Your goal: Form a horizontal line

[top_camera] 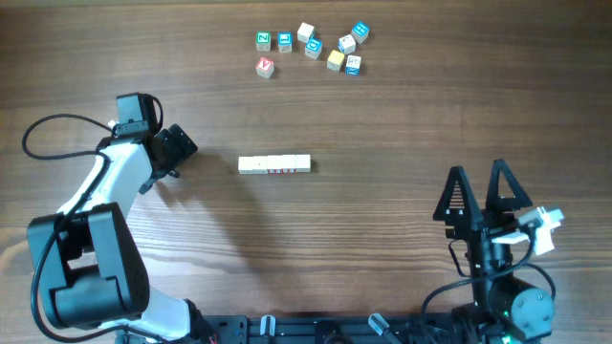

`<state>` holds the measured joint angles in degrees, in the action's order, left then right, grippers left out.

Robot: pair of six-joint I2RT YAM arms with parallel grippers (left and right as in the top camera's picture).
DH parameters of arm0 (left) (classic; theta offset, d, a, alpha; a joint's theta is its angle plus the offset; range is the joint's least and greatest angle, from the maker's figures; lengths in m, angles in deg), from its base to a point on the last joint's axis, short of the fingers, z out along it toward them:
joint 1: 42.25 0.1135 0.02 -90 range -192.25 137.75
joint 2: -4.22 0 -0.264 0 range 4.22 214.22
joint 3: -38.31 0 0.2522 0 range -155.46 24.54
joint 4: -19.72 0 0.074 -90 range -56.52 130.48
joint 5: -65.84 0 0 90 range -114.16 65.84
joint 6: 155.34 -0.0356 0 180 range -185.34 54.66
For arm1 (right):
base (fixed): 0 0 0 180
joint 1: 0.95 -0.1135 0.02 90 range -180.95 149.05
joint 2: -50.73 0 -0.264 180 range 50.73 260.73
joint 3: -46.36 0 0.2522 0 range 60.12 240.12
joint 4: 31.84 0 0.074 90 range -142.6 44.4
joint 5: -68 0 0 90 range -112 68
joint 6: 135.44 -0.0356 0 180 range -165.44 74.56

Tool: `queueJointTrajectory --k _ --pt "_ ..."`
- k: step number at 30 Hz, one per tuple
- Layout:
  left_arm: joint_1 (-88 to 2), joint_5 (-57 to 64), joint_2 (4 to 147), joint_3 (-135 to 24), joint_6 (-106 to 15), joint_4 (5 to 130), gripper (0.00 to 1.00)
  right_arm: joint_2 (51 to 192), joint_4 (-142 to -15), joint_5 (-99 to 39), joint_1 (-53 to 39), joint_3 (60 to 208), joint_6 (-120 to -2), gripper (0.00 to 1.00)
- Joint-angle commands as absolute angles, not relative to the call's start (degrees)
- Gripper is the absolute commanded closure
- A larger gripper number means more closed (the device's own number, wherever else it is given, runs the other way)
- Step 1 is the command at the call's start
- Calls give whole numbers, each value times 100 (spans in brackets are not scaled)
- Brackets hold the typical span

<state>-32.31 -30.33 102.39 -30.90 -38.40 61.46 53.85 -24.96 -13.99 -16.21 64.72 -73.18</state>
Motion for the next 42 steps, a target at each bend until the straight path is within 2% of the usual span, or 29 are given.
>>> queueJointTrajectory --k 1,3,9,14,34,39,42 --pt "-3196 -3068 10259 -3052 -3785 6131 0 5312 -1936 -1346 -1587 6039 -7257 0" --pt "-3196 -3068 10259 -3052 -3785 6131 0 5312 -1927 -1338 -1587 6041 -7259 0" --pt "-3196 -3068 10261 -3052 -3785 6131 0 5312 -3051 -1338 -1587 6041 -7257 0" --pt "-3196 -3068 10259 -3052 -3785 6131 0 5315 -4460 -1353 -1587 6041 -7235 0" --pt "-3196 -3068 10259 -3052 -3785 6131 0 5336 -4432 -1233 -1587 6041 -7222 0" --pt "-3196 -3068 10259 -3052 -3785 6131 0 5336 -4426 -1257 -1587 6041 -4988 0" --pt "-3196 -3068 10259 -3052 -3785 6129 0 5336 -4432 -1257 -1587 6041 -4650 0"
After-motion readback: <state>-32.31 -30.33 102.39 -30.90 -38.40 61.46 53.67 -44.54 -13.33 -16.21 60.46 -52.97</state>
